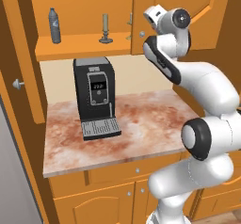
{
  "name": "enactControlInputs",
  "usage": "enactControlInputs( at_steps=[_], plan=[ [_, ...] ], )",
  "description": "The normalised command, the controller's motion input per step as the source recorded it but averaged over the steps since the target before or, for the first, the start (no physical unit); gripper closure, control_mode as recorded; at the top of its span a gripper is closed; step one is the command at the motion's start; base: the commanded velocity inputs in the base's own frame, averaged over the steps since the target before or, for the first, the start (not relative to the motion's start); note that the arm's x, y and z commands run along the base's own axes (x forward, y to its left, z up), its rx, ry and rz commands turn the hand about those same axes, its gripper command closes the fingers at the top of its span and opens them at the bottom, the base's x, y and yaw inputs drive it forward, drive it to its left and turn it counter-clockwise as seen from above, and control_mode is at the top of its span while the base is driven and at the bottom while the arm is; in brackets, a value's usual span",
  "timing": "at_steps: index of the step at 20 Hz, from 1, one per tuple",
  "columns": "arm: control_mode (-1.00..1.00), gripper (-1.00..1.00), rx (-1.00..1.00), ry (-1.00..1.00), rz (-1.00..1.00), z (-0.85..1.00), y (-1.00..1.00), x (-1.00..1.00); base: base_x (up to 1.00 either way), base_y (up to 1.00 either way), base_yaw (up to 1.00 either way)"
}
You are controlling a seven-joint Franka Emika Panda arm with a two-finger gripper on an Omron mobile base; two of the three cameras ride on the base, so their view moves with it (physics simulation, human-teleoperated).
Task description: Pick the candle and candle from the dining table and place them in the open cabinet. Close the cabinet after placing the objects.
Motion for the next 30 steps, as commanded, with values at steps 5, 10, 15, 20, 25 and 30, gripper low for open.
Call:
enactControlInputs(
  at_steps=[5,10,15,20,25,30],
  plan=[
    [-1.00,-1.00,0.00,-0.02,-0.08,-0.08,-0.19,-0.17,0.00,0.00,0.00],
    [-1.00,-1.00,0.00,-0.09,-0.07,-0.01,-0.16,-0.42,0.00,0.00,0.00],
    [-1.00,-1.00,0.01,-0.07,-0.05,0.00,-0.01,-0.70,0.00,0.00,0.00],
    [-1.00,-1.00,0.00,-0.06,-0.01,0.00,0.05,-0.74,0.00,0.00,0.00],
    [-1.00,-1.00,0.00,-0.04,0.04,-0.01,0.11,-0.75,0.00,0.00,0.00],
    [-1.00,-1.00,0.00,-0.08,0.04,-0.01,0.17,-0.89,0.00,0.00,0.00]
  ],
)
